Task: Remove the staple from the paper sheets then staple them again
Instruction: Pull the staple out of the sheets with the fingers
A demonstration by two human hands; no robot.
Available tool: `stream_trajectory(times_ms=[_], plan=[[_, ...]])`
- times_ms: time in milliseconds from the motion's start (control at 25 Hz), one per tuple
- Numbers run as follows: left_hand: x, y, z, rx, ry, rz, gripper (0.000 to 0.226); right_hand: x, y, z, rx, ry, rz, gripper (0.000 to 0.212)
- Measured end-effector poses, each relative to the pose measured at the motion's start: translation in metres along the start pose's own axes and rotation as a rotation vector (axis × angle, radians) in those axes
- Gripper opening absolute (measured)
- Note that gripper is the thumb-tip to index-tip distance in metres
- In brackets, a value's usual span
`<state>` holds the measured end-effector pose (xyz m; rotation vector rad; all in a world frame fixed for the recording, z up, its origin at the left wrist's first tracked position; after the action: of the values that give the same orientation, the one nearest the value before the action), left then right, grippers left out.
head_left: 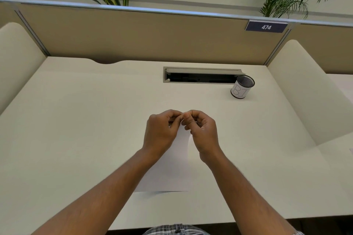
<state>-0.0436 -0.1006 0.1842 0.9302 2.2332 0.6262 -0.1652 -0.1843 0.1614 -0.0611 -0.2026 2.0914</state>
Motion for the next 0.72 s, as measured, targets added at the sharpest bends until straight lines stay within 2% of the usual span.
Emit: stream_trajectory(times_ms=[120,240,520,720], plan=[[0.004,0.000,0.001,-0.105,-0.056,-0.044,0.017,-0.003,0.001,0.001,-0.003,-0.105,0.049,0.017],[0.002,0.002,0.004,-0.166,-0.036,-0.072,0.016,-0.003,0.001,-0.002,-0.006,-0.188,0.070,0.016],[-0.001,0.007,0.019,0.062,0.219,-0.061,0.014,-0.003,0.026,-0.030,-0.094,-0.336,-0.080,0.034],[0.003,0.012,0.032,0.147,0.306,-0.061,0.015,-0.011,0.085,-0.063,0.019,-0.447,-0.223,0.031]])
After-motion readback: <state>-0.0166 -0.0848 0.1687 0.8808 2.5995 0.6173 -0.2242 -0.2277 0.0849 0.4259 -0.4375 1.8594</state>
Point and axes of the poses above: each hand's wrist, its own x-axis away from the middle knuckle, its own y-axis out of the back of the hand, z = x × y, the point moved 6 cm from there along -x, towards the middle knuckle, and after that the axes turned 12 degrees about -x, right-handed, at the moved point
